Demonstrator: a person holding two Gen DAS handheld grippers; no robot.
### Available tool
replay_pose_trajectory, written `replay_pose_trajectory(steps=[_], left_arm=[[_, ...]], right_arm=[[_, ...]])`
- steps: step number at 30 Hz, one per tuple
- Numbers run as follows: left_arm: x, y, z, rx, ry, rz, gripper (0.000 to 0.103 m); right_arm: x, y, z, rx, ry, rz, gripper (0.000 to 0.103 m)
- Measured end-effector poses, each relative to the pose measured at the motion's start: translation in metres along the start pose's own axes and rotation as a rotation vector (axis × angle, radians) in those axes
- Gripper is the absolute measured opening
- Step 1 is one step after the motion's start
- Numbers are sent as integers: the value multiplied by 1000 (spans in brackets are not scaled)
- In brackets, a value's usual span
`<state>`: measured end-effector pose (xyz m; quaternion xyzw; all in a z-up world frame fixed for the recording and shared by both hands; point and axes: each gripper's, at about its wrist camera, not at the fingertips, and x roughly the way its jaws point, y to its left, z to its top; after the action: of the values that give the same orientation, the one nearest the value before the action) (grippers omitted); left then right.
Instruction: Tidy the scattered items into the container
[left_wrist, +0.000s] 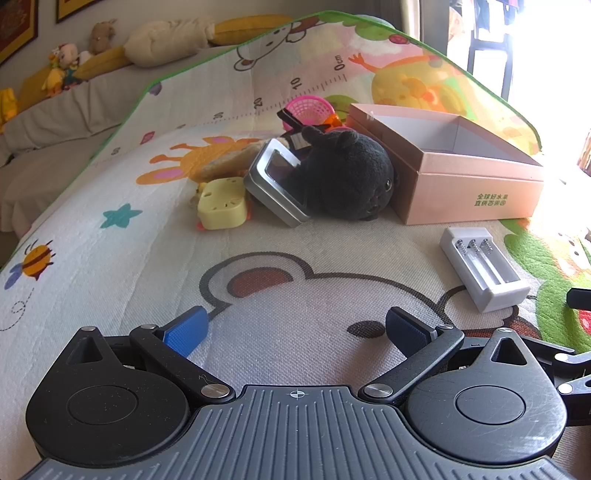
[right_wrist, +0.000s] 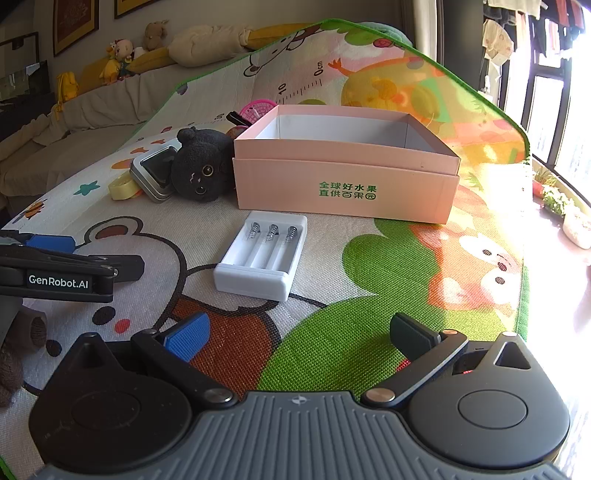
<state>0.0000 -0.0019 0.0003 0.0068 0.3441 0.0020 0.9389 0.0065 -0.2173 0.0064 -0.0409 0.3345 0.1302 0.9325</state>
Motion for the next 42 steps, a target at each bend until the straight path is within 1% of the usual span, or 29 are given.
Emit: replay_pose_trajectory(steps=[31,33,42], left_arm=[[1,-3,1,-2,-1,-1,103],[-3,2,0,-4,-1,-2,103],[-3,2,0,-3,-1,-2,103]], right_arm=[[-1,-1,0,1,-2,1,103],[-1,0,0,1,-2,1,103],[-1,0,0,1,-2,1,103]])
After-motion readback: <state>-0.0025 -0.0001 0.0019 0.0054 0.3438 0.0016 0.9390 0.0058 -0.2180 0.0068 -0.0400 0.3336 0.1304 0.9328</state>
